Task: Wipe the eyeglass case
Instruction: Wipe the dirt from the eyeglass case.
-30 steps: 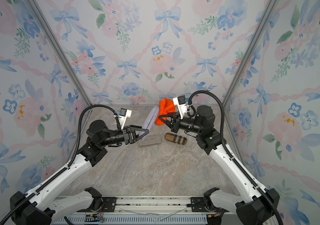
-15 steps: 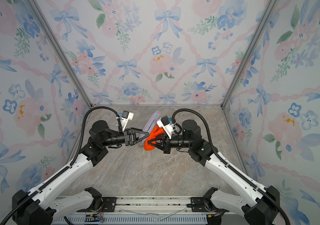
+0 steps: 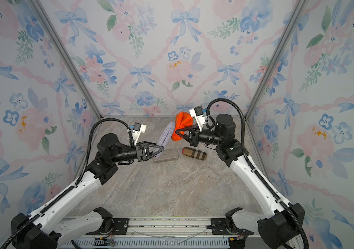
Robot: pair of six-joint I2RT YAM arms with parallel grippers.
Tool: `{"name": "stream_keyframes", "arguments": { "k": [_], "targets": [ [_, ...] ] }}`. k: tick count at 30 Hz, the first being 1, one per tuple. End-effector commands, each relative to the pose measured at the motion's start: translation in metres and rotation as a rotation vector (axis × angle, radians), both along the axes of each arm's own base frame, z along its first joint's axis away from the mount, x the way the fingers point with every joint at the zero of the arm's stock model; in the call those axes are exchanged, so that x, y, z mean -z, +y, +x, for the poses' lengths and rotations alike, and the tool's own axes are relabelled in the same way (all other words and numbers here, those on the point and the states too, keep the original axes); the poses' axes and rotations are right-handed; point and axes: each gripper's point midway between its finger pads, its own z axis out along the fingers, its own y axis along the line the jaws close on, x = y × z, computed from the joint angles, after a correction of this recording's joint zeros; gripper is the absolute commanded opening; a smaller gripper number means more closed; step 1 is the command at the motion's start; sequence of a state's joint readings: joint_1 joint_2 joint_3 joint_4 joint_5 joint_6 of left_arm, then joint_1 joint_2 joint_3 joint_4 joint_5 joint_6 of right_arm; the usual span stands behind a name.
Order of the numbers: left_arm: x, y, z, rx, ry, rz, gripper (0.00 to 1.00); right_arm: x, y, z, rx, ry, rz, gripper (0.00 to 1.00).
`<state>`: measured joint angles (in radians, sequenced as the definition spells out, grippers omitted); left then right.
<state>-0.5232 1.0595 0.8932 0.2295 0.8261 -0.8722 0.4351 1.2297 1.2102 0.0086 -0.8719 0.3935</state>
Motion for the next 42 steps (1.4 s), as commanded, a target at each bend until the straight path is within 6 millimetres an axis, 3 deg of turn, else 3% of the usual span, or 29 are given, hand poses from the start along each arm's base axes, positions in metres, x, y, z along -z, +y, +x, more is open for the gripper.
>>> {"name": "stream_keyframes", "arguments": {
  "k": [1,6,9,13,18,21,23,26,33,38,42],
  "targets": [
    [0.006,-0.004,-0.011,0.082,0.015,0.013,0.11,0.0,0.019,-0.042,-0.122,-0.071,0.0,0.0],
    [0.005,0.002,-0.009,0.08,0.013,0.003,0.11,0.032,0.046,-0.08,-0.264,-0.016,-0.032,0.0],
    [0.004,0.007,-0.005,0.069,0.011,-0.002,0.11,0.029,0.054,-0.083,-0.299,-0.018,-0.033,0.0],
    [0.011,0.006,-0.004,0.088,0.03,0.008,0.11,0.004,0.049,-0.064,-0.248,-0.078,-0.003,0.0],
    [0.018,0.007,-0.009,0.103,0.047,0.013,0.11,-0.028,0.026,-0.015,-0.122,-0.128,0.056,0.0],
    [0.021,0.01,-0.012,0.106,0.054,0.034,0.11,-0.036,0.015,0.007,-0.075,-0.124,0.081,0.0],
    [0.023,0.012,-0.012,0.101,0.065,0.049,0.1,-0.036,0.015,0.008,-0.086,-0.119,0.084,0.0],
    [0.021,0.013,-0.009,0.085,0.067,0.042,0.11,-0.028,0.025,-0.007,-0.135,-0.116,0.077,0.0],
    [0.007,0.013,0.013,-0.017,0.074,-0.029,0.11,0.015,0.065,-0.058,-0.266,-0.04,0.1,0.0],
    [0.006,0.009,0.024,-0.071,0.112,-0.044,0.11,0.006,0.082,-0.083,-0.343,-0.057,0.236,0.0],
    [0.011,0.005,0.027,-0.104,0.143,-0.05,0.11,-0.009,0.085,-0.085,-0.358,-0.098,0.31,0.0]
  ]
}}
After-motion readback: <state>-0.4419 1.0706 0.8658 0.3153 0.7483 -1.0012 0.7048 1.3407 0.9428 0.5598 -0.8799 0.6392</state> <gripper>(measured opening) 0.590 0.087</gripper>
